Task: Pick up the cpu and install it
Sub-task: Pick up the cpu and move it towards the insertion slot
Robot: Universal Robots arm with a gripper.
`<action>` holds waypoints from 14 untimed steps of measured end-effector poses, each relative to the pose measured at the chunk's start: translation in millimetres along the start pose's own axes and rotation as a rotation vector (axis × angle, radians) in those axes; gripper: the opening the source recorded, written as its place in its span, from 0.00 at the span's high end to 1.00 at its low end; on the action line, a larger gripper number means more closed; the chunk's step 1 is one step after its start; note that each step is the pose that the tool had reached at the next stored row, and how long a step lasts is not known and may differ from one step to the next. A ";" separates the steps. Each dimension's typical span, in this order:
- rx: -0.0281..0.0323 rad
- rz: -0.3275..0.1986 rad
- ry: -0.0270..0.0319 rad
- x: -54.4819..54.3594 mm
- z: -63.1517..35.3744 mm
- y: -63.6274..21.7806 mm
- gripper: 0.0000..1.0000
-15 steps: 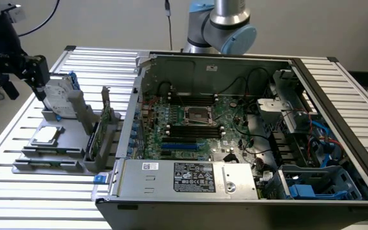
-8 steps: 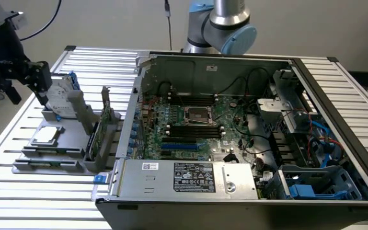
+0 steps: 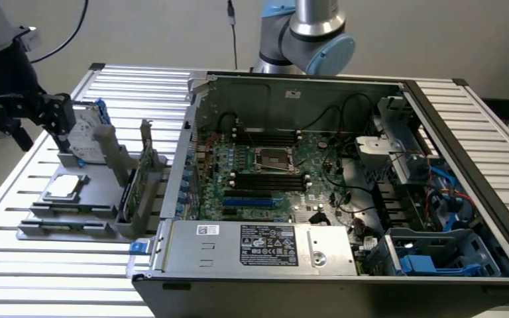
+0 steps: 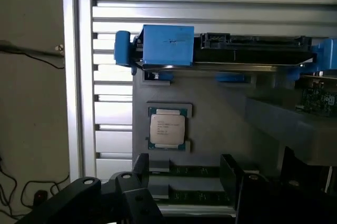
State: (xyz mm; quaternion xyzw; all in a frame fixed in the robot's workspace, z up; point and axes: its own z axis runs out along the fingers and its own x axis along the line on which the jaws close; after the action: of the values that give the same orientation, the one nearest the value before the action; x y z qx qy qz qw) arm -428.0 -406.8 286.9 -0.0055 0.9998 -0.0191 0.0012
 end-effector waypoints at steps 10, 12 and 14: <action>-0.0100 -0.030 -0.0015 7.5 18.4 -3.8 0.35; -0.0152 -0.037 -0.0021 9.8 22.0 -4.2 0.35; -0.0215 -0.040 -0.0024 10.3 25.4 -5.3 0.35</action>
State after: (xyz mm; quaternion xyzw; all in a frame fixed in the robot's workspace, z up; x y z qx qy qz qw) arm -438.2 -413.2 261.7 -0.0256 0.9996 -0.0084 0.0019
